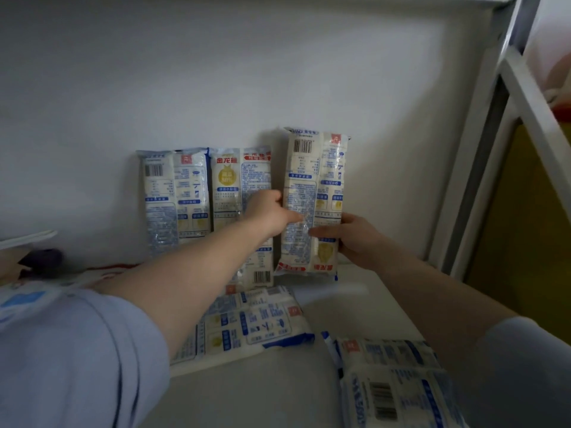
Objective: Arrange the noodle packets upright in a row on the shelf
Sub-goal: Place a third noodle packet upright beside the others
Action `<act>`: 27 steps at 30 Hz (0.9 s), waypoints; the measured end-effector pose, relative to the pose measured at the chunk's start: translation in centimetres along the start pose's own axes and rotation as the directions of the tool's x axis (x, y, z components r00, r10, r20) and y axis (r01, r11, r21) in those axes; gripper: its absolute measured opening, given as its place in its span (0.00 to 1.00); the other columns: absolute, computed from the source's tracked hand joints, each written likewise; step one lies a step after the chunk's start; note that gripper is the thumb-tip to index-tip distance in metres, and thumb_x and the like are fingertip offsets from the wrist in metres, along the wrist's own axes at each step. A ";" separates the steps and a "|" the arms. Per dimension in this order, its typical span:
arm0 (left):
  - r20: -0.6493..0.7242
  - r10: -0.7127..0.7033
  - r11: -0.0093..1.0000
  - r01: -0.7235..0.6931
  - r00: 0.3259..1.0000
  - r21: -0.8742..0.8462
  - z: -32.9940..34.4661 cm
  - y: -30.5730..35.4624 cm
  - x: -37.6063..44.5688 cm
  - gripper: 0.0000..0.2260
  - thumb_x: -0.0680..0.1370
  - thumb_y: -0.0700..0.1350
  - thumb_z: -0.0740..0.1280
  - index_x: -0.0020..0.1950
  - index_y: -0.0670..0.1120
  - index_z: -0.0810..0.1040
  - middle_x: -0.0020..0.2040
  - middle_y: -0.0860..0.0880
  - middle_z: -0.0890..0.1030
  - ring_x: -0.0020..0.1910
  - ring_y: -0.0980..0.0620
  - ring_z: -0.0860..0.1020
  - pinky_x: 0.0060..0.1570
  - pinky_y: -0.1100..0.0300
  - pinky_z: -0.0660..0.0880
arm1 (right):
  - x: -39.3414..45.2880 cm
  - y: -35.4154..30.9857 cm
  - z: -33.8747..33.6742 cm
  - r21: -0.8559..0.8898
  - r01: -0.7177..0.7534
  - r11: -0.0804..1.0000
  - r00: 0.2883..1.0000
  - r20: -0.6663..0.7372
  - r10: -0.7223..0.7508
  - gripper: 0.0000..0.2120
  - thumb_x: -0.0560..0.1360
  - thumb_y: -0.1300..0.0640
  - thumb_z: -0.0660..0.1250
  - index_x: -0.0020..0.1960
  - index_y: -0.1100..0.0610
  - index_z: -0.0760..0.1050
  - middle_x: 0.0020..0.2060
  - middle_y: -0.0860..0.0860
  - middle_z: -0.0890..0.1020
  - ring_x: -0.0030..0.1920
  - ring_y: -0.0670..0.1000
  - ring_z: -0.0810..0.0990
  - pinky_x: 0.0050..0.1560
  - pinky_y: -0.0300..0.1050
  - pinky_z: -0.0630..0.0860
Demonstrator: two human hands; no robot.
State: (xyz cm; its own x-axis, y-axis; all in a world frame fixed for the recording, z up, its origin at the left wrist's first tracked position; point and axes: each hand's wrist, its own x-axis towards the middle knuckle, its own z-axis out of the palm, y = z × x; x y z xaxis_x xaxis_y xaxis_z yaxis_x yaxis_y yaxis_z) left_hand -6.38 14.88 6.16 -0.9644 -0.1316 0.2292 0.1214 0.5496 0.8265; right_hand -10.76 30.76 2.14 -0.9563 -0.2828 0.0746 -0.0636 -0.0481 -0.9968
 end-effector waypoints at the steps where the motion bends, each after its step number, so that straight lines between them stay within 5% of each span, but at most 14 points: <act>1: -0.003 -0.002 1.000 0.002 1.000 0.001 0.2 -0.2 0.0 0.14 0.72 0.43 0.73 0.57 0.43 0.77 0.56 0.46 0.81 0.54 0.48 0.80 0.58 0.54 0.75 | 0.1 0.1 0.0 -0.007 -0.007 1.000 1.000 -0.001 0.007 0.22 0.68 0.71 0.72 0.61 0.61 0.77 0.55 0.57 0.83 0.53 0.57 0.82 0.54 0.56 0.79; 8: -0.057 -0.025 0.999 0.023 0.998 -0.042 1.3 -2.0 -0.3 0.15 0.74 0.41 0.71 0.59 0.41 0.77 0.55 0.45 0.81 0.53 0.48 0.80 0.51 0.59 0.75 | 0.7 1.9 0.4 -0.048 -0.036 0.998 0.999 -0.006 0.035 0.22 0.67 0.69 0.74 0.59 0.58 0.79 0.53 0.55 0.84 0.53 0.57 0.82 0.56 0.57 0.78; 12: -0.069 -0.041 0.998 0.038 0.997 -0.046 1.6 -2.4 -0.5 0.11 0.75 0.41 0.70 0.56 0.40 0.78 0.53 0.44 0.82 0.50 0.48 0.80 0.49 0.58 0.75 | 0.6 1.9 0.5 -0.056 -0.048 0.997 0.999 0.012 0.049 0.21 0.67 0.70 0.73 0.59 0.59 0.79 0.53 0.56 0.84 0.53 0.57 0.82 0.48 0.51 0.80; 17: -0.050 -0.070 0.997 0.070 0.996 -0.011 1.4 -2.3 -1.0 0.12 0.81 0.47 0.61 0.47 0.39 0.76 0.35 0.47 0.73 0.32 0.52 0.72 0.29 0.62 0.66 | 0.4 2.1 0.9 -0.021 -0.083 0.996 0.995 0.046 0.084 0.18 0.69 0.71 0.71 0.56 0.59 0.79 0.53 0.56 0.83 0.49 0.54 0.83 0.41 0.45 0.79; 20: -0.056 -0.104 0.994 0.105 0.993 0.013 1.6 -2.2 -1.0 0.17 0.83 0.48 0.54 0.39 0.41 0.70 0.30 0.49 0.67 0.27 0.54 0.66 0.26 0.62 0.62 | 0.3 2.0 0.9 -0.003 -0.108 0.994 0.992 0.059 0.108 0.17 0.69 0.71 0.71 0.57 0.60 0.79 0.53 0.57 0.83 0.49 0.55 0.83 0.42 0.46 0.79; 25: -0.073 -0.144 0.990 0.143 0.987 -0.019 2.2 -1.8 -0.9 0.20 0.83 0.46 0.52 0.64 0.31 0.70 0.33 0.46 0.71 0.30 0.52 0.70 0.26 0.61 0.60 | 0.4 2.7 1.0 0.036 -0.134 0.990 0.991 0.029 0.133 0.16 0.70 0.69 0.71 0.57 0.61 0.78 0.52 0.57 0.83 0.47 0.55 0.83 0.42 0.47 0.80; 27: -0.070 -0.151 0.988 0.150 0.986 -0.026 2.3 -1.5 -1.1 0.20 0.84 0.46 0.52 0.66 0.32 0.69 0.46 0.39 0.79 0.35 0.49 0.74 0.26 0.62 0.61 | 0.2 3.2 1.1 0.072 -0.136 0.988 0.991 0.017 0.135 0.15 0.70 0.68 0.71 0.56 0.60 0.79 0.50 0.56 0.84 0.47 0.55 0.83 0.42 0.46 0.80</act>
State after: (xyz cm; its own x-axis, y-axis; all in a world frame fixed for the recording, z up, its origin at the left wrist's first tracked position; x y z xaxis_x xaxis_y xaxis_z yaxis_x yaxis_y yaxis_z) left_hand -6.04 16.15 3.48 -0.9529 -0.2708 0.1368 -0.0186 0.5021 0.8646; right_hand -10.82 29.54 -0.98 -0.9510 -0.3032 -0.0601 0.0878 -0.0784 -0.9931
